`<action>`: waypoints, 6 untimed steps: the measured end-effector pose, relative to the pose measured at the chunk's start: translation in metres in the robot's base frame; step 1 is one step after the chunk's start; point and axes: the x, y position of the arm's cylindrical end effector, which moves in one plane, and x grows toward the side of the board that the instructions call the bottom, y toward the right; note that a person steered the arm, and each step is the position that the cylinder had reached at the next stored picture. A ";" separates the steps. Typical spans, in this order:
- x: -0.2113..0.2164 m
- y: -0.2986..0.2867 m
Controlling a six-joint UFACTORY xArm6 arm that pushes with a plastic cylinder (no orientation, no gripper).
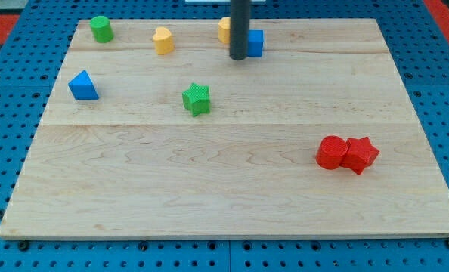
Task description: Move the blue cube to the right side of the yellow hexagon
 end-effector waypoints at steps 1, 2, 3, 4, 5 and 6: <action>-0.022 0.015; -0.024 0.074; -0.029 0.117; -0.030 0.137; -0.016 0.099; -0.034 0.083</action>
